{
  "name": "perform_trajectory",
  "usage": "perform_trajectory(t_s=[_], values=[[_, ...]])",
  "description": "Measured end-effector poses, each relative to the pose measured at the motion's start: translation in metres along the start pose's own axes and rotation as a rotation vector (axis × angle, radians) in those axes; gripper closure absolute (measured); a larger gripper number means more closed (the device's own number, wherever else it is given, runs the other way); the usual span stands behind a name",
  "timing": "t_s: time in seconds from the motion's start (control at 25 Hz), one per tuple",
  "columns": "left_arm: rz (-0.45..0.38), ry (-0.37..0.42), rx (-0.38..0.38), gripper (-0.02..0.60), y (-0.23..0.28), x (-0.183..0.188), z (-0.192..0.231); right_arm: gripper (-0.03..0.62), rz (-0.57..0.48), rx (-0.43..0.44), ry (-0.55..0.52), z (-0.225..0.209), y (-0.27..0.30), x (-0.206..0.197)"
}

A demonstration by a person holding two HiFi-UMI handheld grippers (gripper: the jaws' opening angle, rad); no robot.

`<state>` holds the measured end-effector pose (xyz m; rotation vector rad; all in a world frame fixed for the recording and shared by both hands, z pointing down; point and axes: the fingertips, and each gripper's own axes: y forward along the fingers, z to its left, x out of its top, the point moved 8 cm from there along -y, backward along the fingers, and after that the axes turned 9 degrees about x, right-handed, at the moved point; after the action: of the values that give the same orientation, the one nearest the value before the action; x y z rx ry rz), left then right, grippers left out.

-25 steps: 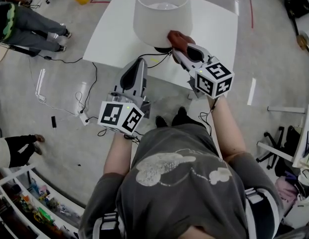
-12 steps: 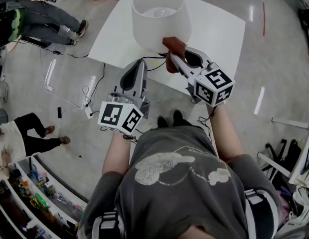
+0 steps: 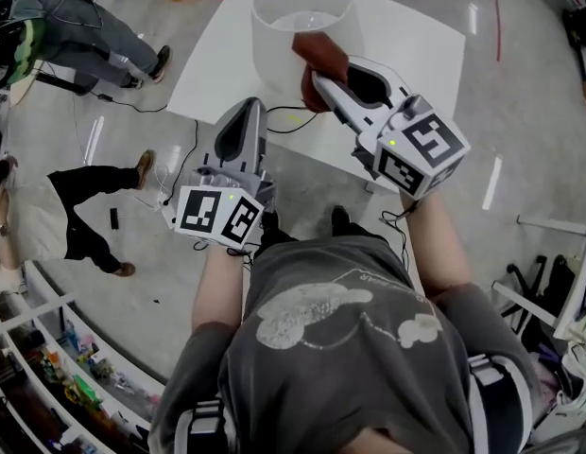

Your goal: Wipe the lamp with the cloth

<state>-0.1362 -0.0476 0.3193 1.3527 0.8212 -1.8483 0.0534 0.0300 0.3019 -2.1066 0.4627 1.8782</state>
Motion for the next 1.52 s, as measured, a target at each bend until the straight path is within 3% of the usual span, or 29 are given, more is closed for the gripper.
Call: perform_trajectory(t_s=[0.2, 0.44, 1.08, 1.28, 1.52], values=[[0.019, -0.015, -0.102, 0.574, 0.006, 0.006, 0.027, 0.503, 0.017, -0.099, -0.042, 0.01, 0.028, 0.006], [0.04, -0.041, -0.183, 0.574, 0.01, 0.013, 0.062, 0.503, 0.053, -0.185, -0.019, 0.025, 0.058, -0.014], [0.139, -0.096, -0.322, 0.574, 0.001, 0.004, 0.137, 0.503, 0.213, -0.444, 0.197, 0.05, 0.096, -0.118], [0.169, -0.11, -0.335, 0.574, 0.0, -0.004, 0.146, 0.503, 0.218, -0.459, 0.223, 0.066, 0.099, -0.131], [0.16, -0.086, -0.334, 0.574, 0.011, 0.004, 0.129, 0.502, 0.168, -0.438, 0.16, 0.067, 0.089, -0.096]])
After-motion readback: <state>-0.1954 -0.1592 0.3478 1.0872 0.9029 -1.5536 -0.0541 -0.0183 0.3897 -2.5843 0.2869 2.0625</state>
